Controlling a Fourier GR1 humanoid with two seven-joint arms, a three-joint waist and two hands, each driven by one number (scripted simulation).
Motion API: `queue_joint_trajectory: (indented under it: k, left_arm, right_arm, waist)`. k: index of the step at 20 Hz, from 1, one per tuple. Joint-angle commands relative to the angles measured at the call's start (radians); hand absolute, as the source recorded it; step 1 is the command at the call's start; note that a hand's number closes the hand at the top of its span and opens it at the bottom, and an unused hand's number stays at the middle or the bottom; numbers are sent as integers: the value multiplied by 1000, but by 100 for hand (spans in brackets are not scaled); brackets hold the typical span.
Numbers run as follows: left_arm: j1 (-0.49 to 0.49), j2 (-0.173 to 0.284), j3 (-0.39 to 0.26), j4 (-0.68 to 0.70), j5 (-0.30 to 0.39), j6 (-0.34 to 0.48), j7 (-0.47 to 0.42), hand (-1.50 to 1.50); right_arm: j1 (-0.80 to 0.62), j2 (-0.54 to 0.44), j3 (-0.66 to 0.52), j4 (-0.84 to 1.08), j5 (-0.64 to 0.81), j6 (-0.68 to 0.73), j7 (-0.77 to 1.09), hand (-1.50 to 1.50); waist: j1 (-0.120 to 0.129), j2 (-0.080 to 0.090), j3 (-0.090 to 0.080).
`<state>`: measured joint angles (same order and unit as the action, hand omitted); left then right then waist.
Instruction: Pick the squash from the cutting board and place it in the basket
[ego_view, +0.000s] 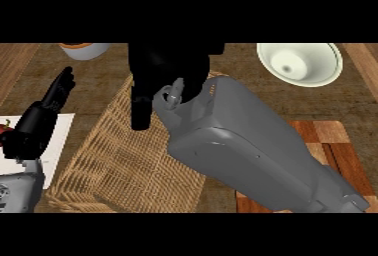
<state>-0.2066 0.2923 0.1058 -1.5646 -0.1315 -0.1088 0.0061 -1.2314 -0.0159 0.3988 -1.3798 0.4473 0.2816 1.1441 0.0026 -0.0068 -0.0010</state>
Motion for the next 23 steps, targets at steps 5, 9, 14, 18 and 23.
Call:
queue_joint_trajectory:
  k: [5, 9, 14, 18, 23]
  left_arm:
    - [-46, 20, 26, 37, 25, -34, 23, 0]
    - [1, -35, -24, 10, -19, 10, -16, 0]
    - [27, -18, -1, -24, -10, 9, -5, 0]
    - [33, -13, 6, -13, -14, 9, -15, 0]
    - [77, -19, -1, -57, -14, 5, -4, 0]
  right_arm:
    - [9, 15, 8, -98, -63, -59, 205, -150]
    - [-8, 15, -124, -67, 16, -264, 94, -150]
    - [26, -9, -259, -110, 154, -407, 86, -150]
    - [133, -42, -336, -192, 231, -459, 63, -150]
    - [258, -90, -423, -382, 281, -428, 69, -150]
  waist:
    - [-6, 1, 1]
    - [-1, 3, 1]
    - [-12, -2, 2]
    - [-26, -1, 2]
    - [-24, -5, 2]
